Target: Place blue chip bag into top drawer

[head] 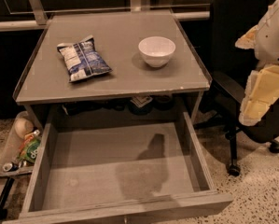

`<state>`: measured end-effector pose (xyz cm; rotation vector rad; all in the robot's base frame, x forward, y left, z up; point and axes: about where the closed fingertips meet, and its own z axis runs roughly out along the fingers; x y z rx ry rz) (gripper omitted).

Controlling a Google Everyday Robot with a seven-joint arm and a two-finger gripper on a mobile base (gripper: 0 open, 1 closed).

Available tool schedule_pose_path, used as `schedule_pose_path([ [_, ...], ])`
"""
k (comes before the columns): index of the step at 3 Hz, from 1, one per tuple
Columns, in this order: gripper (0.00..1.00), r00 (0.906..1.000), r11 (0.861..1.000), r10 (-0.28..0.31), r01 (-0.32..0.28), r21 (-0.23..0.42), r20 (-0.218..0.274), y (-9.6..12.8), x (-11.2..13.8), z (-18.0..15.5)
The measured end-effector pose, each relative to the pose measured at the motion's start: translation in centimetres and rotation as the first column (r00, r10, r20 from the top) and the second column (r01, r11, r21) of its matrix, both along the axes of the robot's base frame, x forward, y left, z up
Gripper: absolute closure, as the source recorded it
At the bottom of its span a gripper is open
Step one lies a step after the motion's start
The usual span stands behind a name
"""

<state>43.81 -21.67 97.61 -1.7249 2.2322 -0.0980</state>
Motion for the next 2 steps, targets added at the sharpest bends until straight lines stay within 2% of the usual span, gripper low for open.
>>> schedule_pose_path([
  [1,0.00,1.0000,1.000,0.000,0.000,0.000,0.000,0.0,0.0,0.0],
  [2,0.00,0.9998,1.000,0.011,-0.012,0.017,0.014,1.1,0.7,0.6],
])
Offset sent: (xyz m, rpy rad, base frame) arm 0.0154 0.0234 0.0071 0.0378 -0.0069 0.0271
